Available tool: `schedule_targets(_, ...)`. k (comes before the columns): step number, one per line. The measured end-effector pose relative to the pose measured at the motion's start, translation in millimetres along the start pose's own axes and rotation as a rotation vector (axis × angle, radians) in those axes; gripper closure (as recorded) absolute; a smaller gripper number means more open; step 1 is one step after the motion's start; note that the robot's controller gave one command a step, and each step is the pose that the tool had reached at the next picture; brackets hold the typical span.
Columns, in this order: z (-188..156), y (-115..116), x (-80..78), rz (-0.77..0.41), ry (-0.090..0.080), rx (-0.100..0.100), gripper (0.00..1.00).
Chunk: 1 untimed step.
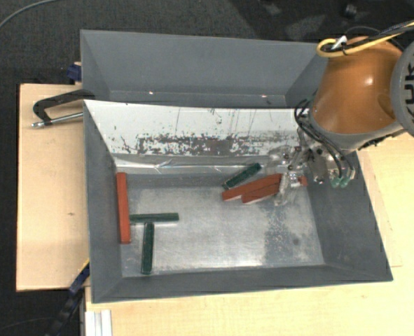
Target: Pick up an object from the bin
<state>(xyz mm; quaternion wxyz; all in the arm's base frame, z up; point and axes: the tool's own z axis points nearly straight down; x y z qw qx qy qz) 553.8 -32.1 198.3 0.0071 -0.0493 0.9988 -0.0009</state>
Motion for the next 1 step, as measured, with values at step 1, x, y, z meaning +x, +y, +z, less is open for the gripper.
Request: schedule_targets(1,-106.9,-24.1,-4.7,0.019,-0.001,0.001,1.0)
